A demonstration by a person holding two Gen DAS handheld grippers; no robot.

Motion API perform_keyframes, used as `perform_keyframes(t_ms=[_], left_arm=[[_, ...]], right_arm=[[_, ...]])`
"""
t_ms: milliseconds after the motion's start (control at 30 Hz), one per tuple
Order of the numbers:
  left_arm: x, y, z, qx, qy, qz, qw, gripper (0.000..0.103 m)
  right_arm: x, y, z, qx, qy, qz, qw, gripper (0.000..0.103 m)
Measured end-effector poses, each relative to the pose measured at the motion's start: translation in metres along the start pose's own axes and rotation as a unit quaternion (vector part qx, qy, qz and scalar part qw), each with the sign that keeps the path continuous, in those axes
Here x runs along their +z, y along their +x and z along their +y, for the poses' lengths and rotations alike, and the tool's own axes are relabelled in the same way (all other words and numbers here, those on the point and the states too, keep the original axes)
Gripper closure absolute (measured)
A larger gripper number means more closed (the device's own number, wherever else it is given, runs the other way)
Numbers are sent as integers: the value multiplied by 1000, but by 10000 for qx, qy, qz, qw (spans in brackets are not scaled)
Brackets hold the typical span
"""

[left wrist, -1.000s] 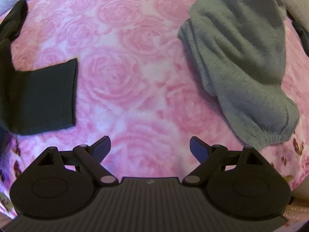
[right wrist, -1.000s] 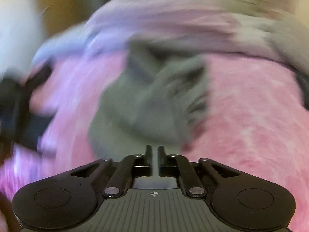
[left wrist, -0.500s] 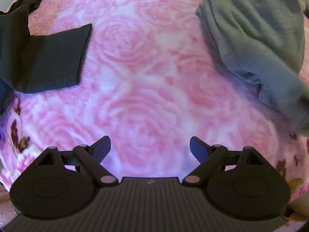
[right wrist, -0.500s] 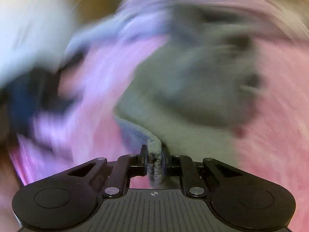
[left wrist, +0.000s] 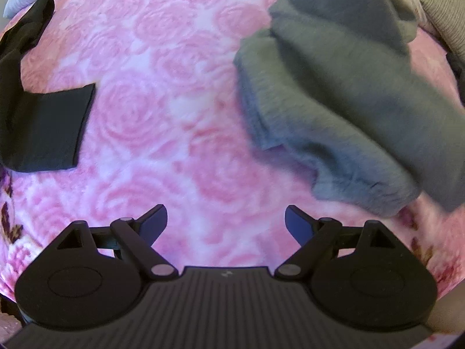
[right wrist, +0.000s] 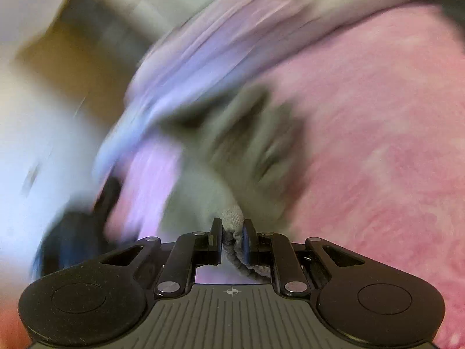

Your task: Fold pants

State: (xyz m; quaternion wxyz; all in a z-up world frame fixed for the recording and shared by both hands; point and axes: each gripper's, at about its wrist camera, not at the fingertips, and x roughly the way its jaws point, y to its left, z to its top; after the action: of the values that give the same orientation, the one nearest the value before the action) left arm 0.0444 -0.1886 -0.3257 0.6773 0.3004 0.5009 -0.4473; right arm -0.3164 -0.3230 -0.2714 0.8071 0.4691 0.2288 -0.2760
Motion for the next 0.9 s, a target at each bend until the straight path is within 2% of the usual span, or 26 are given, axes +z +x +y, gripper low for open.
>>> perform_keyframes(t_ms=[33, 67, 100, 133, 200, 233, 300, 333, 367, 467, 500, 533, 567, 600, 667, 733, 800, 833, 900], left_arm=[[3, -2, -3, -51, -43, -41, 10000, 17], [7, -5, -8, -133, -108, -104, 9998, 17], [11, -8, -12, -213, -162, -171, 9995, 17], [17, -10, -16, -331, -223, -275, 9988, 16], [29, -12, -24, -648, -430, -482, 9958, 9], [36, -10, -27, -881, -631, -560, 9925, 3], [49, 0, -31, -1261, -990, -575, 9854, 1], [55, 10, -35, -1327, -1092, -561, 9835, 1], [57, 20, -40, -1242, -1100, -527, 9847, 1], [60, 56, -52, -685, -980, -217, 9926, 6], [58, 62, -54, -646, -984, -179, 9929, 16], [56, 66, -54, -697, -1026, -176, 9921, 44], [53, 68, -55, -832, -1086, -236, 9903, 63], [53, 65, -57, -976, -1077, -330, 9888, 88], [55, 48, -59, -936, -778, -590, 9908, 91], [60, 26, -56, -603, -186, -770, 9950, 90], [64, 1, -40, -113, 416, -985, 9942, 90], [67, -11, -26, 245, 632, -1083, 9918, 90], [77, -32, 16, 1179, 969, -1253, 9803, 90]], right_arm=[[-7, 10, 1, 157, -153, 502, 9985, 92], [-16, 17, 5, 105, -354, 950, 9948, 91], [-22, 20, 5, -160, -458, 1177, 9919, 85], [-24, 20, -3, -484, -366, 1228, 9906, 74], [-19, 13, -31, -998, 199, 1092, 9888, 65], [-13, 5, -49, -1258, 580, 943, 9859, 64], [0, -11, -87, -1688, 1263, 673, 9752, 63], [5, -20, -101, -1826, 1485, 583, 9702, 63], [12, -29, -116, -1955, 1695, 457, 9649, 63], [26, -48, -142, -2194, 1990, 220, 9549, 63], [29, -53, -147, -2250, 2045, 155, 9525, 63], [33, -54, -152, -2288, 2088, 101, 9508, 63], [35, -55, -156, -2314, 2111, 56, 9497, 63], [38, -53, -159, -2326, 2093, 47, 9498, 63], [47, -45, -163, -2309, 2013, 117, 9518, 63], [55, -35, -159, -2197, 1841, 200, 9578, 63], [66, -21, -154, -2029, 1595, 260, 9658, 63], [71, -14, -150, -1942, 1497, 284, 9691, 63], [83, 3, -141, -1686, 1337, 299, 9761, 63]])
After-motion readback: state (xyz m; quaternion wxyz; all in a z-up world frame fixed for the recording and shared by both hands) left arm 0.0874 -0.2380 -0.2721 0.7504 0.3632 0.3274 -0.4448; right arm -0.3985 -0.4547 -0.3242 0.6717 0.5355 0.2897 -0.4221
